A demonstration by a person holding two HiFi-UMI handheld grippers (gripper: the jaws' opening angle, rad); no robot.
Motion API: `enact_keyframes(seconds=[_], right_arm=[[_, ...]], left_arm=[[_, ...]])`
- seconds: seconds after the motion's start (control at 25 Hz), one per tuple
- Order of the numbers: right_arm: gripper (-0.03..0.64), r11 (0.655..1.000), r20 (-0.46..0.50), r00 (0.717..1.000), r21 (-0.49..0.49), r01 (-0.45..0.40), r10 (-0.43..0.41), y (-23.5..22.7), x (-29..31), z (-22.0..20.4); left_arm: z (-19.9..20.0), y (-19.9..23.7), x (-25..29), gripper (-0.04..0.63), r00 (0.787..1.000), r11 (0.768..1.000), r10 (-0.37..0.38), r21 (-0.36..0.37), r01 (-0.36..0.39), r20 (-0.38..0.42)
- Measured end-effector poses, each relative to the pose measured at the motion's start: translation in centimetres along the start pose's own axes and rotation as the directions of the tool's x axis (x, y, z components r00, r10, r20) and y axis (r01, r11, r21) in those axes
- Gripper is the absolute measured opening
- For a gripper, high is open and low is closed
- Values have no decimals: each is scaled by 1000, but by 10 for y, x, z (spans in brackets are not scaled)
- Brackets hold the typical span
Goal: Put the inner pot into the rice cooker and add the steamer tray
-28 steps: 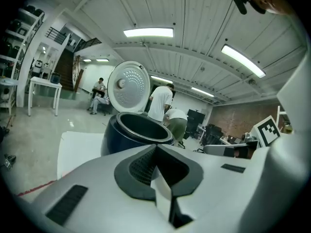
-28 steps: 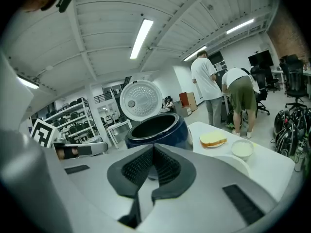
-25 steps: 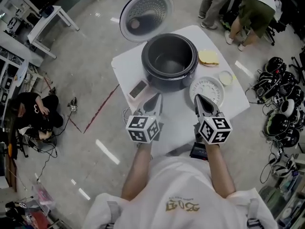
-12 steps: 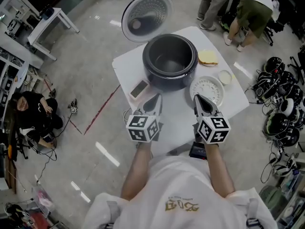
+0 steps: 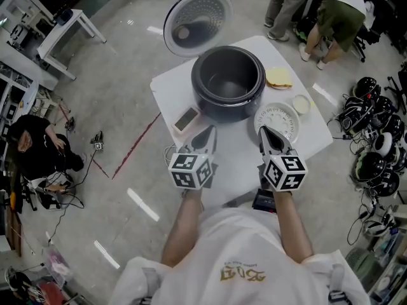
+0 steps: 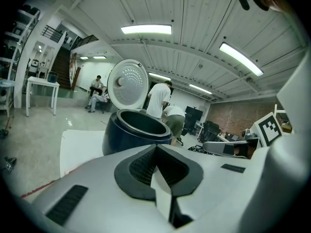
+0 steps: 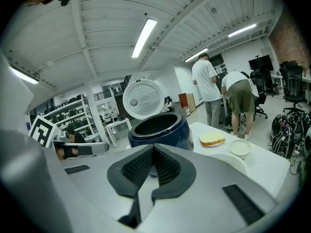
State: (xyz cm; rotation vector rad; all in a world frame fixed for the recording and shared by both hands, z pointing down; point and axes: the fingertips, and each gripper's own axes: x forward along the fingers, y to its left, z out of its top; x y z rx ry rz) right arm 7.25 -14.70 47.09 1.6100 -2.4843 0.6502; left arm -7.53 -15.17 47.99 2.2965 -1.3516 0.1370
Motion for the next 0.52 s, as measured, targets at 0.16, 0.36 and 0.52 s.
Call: enact_keyframes(seconds=[0.16, 0.36, 0.52], right_arm=[[11, 1000, -4, 1000, 0, -5, 5, 3, 2, -2], [11, 1000, -8, 1000, 3, -9, 9, 1, 3, -3], [9, 1000, -11, 1000, 3, -10, 10, 2, 4, -3]], left_arm=[[-2, 3, 0, 15, 1000, 1000, 0, -3, 0, -2], [-5, 1, 2, 15, 1000, 1000, -3, -7, 3, -9], [-3, 2, 2, 15, 1000, 1000, -5, -8, 5, -12]])
